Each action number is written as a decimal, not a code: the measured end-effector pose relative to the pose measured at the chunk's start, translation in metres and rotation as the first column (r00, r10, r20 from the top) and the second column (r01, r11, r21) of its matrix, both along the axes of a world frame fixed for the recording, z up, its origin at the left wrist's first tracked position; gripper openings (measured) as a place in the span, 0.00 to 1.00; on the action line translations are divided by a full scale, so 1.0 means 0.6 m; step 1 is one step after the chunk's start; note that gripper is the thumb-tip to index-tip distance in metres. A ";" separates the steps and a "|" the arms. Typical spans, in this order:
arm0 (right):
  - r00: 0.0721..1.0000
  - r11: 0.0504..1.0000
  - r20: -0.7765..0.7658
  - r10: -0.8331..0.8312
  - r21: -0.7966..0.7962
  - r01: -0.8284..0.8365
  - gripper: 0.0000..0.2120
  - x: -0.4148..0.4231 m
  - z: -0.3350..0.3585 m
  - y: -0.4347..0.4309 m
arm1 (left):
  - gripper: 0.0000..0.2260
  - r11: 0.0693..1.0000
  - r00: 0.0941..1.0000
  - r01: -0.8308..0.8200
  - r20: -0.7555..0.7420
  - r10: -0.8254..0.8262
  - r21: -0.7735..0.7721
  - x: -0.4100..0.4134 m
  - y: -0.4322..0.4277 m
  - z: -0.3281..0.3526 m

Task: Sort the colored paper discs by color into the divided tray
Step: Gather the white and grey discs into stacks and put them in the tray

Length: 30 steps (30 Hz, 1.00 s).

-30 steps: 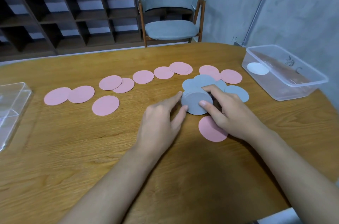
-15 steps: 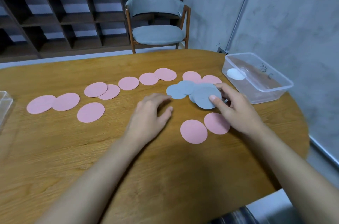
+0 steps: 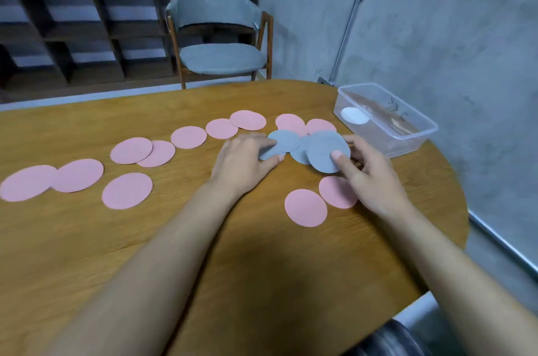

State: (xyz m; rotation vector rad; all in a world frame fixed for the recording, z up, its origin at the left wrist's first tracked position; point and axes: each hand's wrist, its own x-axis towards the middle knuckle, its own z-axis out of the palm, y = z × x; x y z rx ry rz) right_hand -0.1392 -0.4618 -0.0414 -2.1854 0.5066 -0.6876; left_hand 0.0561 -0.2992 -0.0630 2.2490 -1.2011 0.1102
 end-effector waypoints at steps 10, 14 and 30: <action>0.999 0.998 -0.036 -0.039 0.052 0.041 0.08 0.040 -0.014 0.042 | 0.24 0.978 0.972 -0.001 -0.231 -0.048 -0.207 -0.008 0.056 -0.004; 0.997 0.996 -0.023 -0.067 0.056 0.069 0.08 0.047 -0.018 0.057 | 0.27 0.952 0.957 -0.066 -0.288 -0.024 -0.299 -0.008 0.068 0.001; 0.998 0.998 -0.019 -0.054 0.039 0.055 0.12 0.056 -0.029 0.057 | 0.09 0.844 0.934 -0.027 -0.315 -0.171 -0.536 -0.040 0.061 0.016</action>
